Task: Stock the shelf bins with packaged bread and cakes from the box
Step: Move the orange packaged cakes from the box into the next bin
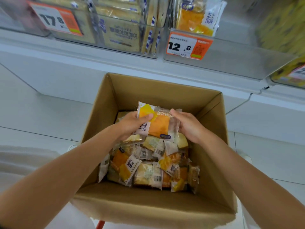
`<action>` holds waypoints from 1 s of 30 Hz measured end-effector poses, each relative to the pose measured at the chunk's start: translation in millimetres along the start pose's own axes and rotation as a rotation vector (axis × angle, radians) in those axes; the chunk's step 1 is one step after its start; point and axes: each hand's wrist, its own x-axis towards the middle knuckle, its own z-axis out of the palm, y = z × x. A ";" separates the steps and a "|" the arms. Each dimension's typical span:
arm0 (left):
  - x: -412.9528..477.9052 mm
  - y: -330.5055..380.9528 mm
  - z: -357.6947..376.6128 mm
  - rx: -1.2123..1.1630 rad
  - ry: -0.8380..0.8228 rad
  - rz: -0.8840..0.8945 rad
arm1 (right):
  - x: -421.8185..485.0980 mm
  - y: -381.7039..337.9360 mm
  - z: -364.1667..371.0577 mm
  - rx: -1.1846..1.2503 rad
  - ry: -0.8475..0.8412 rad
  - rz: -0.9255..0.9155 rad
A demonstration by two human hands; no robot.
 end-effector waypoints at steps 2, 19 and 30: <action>-5.2 4.2 -1.5 0.002 -0.021 -0.005 | -1.8 -0.4 3.8 0.079 0.034 0.029; -23.9 49.6 -15.8 -0.092 0.063 0.014 | -11.2 -18.6 16.6 0.319 -0.025 -0.050; 0.7 5.6 -48.4 -0.163 0.422 -0.007 | 12.3 93.2 48.7 -0.408 -0.182 0.311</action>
